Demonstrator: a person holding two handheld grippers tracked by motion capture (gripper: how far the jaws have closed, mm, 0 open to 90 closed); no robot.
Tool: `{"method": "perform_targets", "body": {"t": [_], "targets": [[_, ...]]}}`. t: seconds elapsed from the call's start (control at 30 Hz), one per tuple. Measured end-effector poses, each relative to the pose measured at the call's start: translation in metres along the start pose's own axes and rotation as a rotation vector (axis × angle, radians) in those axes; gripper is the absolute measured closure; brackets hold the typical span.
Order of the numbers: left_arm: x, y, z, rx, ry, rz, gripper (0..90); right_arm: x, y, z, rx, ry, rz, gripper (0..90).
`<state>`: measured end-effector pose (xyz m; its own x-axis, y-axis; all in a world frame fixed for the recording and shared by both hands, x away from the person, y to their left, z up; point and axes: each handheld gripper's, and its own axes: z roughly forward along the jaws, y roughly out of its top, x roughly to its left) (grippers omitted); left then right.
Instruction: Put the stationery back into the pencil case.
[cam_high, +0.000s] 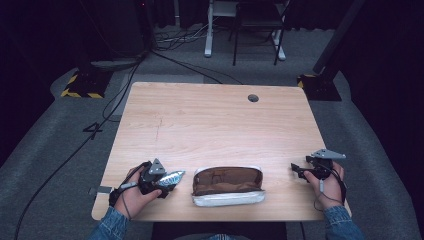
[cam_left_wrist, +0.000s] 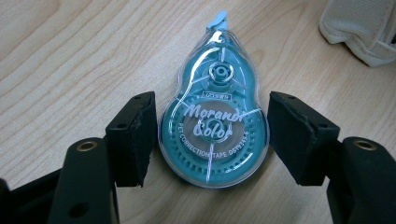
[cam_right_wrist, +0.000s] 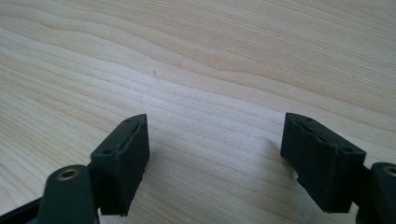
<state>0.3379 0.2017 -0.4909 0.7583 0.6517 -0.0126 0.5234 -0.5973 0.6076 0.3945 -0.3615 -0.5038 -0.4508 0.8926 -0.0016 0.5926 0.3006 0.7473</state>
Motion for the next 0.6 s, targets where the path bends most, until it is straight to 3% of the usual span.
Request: {"method": "perform_targets", "body": {"t": [0.3,0.53,0.6], "targets": [[0.0004,-0.0003,-0.0010,0.000,-0.003,0.001,38.4,0.0001,0.0003,0.0003,0.001,0.002,-0.001,23.8],[0.0055,-0.0012,-0.0060,-0.049,-0.033,-0.064,38.7,0.0001,0.0003,0.0003,0.000,0.001,-0.001,23.8],[0.0058,0.0003,-0.0099,-0.064,-0.036,-0.064,38.7,0.0001,0.0003,0.0003,0.000,0.001,-0.001,23.8]]}}
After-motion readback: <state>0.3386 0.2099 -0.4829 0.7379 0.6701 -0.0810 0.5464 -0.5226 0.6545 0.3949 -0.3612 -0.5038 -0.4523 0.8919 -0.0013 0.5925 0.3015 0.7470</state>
